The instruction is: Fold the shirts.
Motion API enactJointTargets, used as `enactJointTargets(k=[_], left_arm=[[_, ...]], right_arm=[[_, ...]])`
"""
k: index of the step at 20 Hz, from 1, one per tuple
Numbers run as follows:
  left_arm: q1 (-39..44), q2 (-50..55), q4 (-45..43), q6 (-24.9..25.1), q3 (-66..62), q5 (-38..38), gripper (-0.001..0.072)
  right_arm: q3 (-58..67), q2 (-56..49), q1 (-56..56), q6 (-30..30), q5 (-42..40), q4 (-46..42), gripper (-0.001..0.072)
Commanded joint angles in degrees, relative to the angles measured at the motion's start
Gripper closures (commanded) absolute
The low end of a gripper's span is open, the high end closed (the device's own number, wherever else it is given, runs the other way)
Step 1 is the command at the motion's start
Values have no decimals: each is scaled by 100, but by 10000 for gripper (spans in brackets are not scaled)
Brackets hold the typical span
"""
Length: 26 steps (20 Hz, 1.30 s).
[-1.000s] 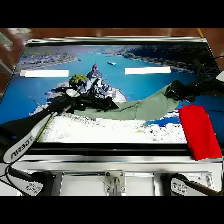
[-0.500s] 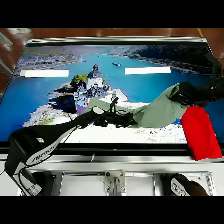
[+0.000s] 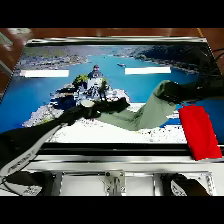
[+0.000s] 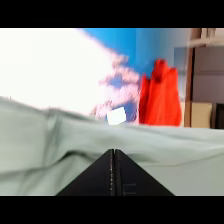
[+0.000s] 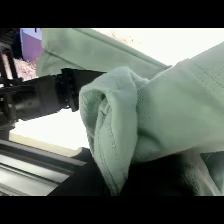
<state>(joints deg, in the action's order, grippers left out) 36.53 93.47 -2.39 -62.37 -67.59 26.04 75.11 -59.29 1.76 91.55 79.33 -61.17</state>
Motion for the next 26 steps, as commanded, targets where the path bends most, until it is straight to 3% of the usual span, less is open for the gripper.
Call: enactJointTargets(k=[1,7,10,11,13,15,18,20,23,24,25,26], left_arm=[[-1130,-1281,-1231,15,142,33,674],[-3576,-3676,-1270,17,142,1043,673],[-4286,-4507,-1464,13,144,1967,674],[-4382,-4706,-1554,-13,146,2249,674],[-4393,-4918,-1851,-302,146,2618,673],[-4389,-4959,-2114,-439,153,2918,673],[-4398,-4937,-2323,-439,289,2955,673],[-4402,-4922,-2347,-437,380,2951,673],[-4402,-4924,-2365,-435,442,2955,673],[-4402,-4924,-2365,-435,442,2955,673],[-4402,-4922,-2365,-435,442,2955,673],[-4402,-4922,-2380,-435,442,2955,673]], right_arm=[[4,-343,1032,33,-1458,-68,658],[4,-2291,2490,544,-3368,9,658],[4,-3359,2885,605,-4153,997,657],[4,-3641,2975,599,-4400,1440,593],[4,-3991,3025,496,-4721,2321,143],[4,-3980,2918,271,-4730,2704,116],[4,-3451,2376,188,-3764,2114,116],[4,-2977,1838,258,-2638,901,116],[-33,-2479,951,822,-372,-1403,116],[-153,-2433,715,822,63,-1670,114],[-378,-2422,501,809,210,-1576,34],[-675,-2424,369,802,85,-1272,33]])
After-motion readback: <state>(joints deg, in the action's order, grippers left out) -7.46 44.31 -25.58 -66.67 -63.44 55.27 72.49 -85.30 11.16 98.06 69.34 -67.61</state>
